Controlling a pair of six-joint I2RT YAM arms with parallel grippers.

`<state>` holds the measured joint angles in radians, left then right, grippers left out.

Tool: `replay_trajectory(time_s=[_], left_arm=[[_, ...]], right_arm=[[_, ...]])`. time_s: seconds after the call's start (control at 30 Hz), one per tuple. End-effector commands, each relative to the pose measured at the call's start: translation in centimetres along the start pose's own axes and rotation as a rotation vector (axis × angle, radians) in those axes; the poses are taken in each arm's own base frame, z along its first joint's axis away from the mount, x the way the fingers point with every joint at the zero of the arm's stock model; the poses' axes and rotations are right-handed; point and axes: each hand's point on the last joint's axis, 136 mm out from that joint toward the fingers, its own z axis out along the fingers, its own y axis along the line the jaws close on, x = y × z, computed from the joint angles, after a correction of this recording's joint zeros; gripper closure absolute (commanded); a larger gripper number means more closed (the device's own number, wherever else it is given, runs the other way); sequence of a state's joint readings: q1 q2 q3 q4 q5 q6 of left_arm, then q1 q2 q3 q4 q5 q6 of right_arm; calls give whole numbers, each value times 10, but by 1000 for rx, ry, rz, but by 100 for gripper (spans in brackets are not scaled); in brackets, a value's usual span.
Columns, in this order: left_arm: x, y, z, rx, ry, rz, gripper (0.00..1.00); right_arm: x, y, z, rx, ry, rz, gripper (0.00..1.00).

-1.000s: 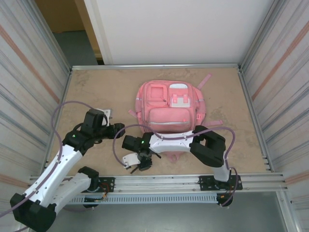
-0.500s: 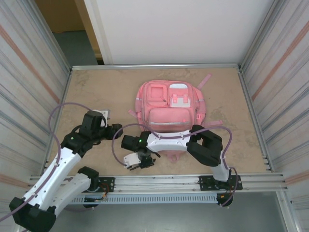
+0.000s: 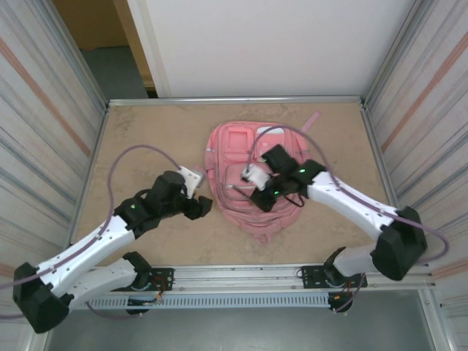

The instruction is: Pack the student bag

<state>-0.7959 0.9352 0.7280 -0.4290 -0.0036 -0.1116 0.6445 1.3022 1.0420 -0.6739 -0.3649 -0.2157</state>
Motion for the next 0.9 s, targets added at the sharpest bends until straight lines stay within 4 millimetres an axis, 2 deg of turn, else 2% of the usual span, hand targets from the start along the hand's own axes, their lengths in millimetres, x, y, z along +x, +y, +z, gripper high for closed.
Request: replay_trajectory(time_s=[0.0,0.1,0.17,0.23,0.37,0.5,0.57,0.67,0.77,0.87], left_arm=[[-27,-30,7,15,-69,492,34],[-24,-48,30,27,-32,725,31],[-28,-53,46,34,-4,778,30],[-33,-54,60,30,34,802,30],[-32,-63,82,71,53,894,30],[-36,-63,104,58,29,945,30],[-31,-62,114,63,62,973,31],[-28,-63,122,76,78,996,33],[-41,-56,126,54,50,965,35],[-55,-55,124,58,26,941,46]], right_arm=[[-9,-16,-37,-31,-174,265,99],[-5,-43,-63,21,-289,384,100],[3,-60,-73,64,-331,449,100],[8,-68,-80,74,-368,503,100],[6,-69,-93,36,-471,553,100],[8,-70,-95,37,-476,563,100],[9,-70,-95,38,-480,569,100],[10,-70,-96,38,-483,577,100],[9,-66,-99,34,-494,573,100],[10,-58,-94,-22,-494,570,100]])
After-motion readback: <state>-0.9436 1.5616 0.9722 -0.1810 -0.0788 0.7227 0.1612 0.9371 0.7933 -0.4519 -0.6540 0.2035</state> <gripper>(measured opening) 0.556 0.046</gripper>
